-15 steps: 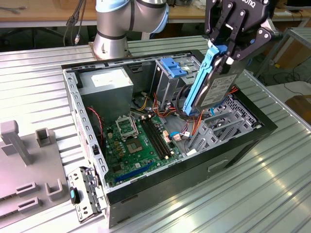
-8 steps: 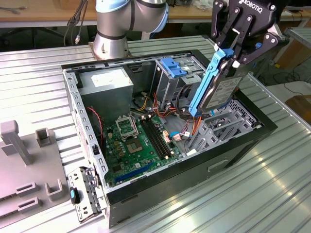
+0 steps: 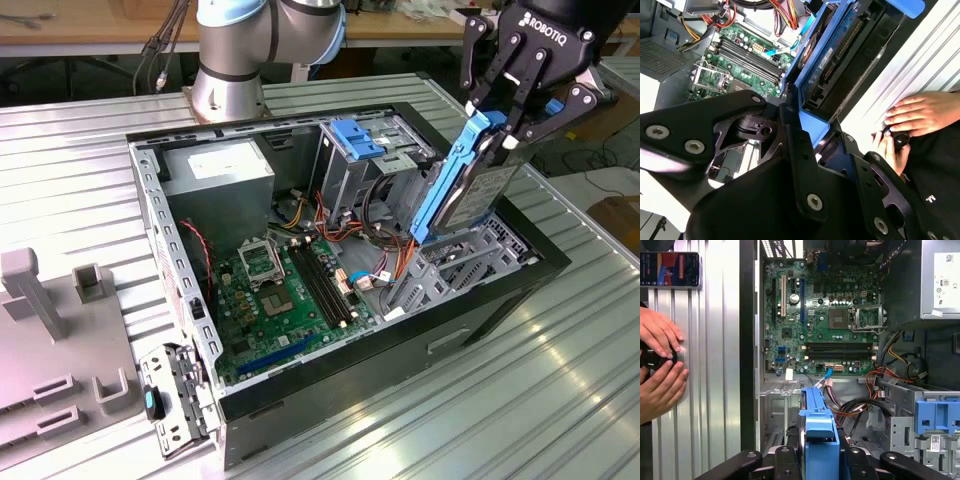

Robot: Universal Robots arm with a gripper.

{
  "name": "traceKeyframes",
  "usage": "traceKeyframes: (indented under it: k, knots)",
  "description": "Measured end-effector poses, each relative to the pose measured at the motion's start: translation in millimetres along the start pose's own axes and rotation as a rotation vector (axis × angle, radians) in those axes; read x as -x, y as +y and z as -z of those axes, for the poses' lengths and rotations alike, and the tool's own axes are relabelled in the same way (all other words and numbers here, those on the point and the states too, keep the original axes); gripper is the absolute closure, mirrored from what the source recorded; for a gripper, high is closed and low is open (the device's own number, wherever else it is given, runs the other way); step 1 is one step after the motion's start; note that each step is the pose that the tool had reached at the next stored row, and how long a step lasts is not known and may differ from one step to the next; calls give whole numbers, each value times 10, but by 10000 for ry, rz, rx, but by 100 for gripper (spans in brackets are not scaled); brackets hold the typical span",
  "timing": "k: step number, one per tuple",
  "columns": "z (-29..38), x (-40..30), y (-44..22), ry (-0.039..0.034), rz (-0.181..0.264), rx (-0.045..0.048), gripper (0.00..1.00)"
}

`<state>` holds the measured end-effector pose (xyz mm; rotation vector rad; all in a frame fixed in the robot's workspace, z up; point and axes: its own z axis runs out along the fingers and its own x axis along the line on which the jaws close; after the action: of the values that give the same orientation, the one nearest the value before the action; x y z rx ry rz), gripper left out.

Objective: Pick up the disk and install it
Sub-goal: 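Insert the disk into the insertion slot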

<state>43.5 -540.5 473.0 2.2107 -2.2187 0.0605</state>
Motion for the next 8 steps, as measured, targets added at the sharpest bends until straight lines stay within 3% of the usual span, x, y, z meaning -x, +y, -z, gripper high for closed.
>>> traceKeyframes:
  k: [5,8]
  knots:
    - [0,-1,-1,1,-5,0,63]
    - [-7,-6,-34,-1,-5,0,63]
